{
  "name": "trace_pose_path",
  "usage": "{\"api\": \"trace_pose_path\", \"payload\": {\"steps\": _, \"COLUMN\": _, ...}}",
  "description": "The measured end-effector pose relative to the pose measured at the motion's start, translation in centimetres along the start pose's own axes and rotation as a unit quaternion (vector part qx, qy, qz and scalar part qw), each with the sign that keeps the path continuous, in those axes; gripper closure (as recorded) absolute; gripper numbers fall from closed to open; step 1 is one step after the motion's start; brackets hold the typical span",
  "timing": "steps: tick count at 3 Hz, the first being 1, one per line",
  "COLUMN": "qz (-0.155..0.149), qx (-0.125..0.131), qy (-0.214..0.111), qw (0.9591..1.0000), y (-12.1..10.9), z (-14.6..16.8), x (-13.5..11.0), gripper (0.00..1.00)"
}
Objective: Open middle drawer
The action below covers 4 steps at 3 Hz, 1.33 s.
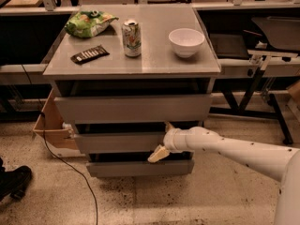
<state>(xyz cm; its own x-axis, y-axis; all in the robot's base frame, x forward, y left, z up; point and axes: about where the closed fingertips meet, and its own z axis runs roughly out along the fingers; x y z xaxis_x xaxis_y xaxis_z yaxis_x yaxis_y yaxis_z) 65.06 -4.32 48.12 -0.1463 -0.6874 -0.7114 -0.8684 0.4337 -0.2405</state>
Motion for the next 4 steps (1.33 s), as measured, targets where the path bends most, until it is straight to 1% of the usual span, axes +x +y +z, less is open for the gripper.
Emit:
{"api": "trace_pose_path", "payload": {"steps": 2, "qz": 0.016, "qx": -0.024, "qy": 0.009, "qw": 0.9995, "y": -0.6, "z": 3.2, "x": 1.1, "gripper": 0.00}}
{"api": "trace_pose_path", "payload": {"steps": 3, "qz": 0.022, "qx": -0.035, "qy": 0.011, "qw": 0.9991, "y": -0.2, "z": 4.2, "x": 1.5, "gripper": 0.14}}
{"api": "trace_pose_path", "payload": {"steps": 4, "qz": 0.028, "qx": -0.047, "qy": 0.013, "qw": 0.9984, "y": 0.6, "z": 4.9, "x": 2.0, "gripper": 0.38}}
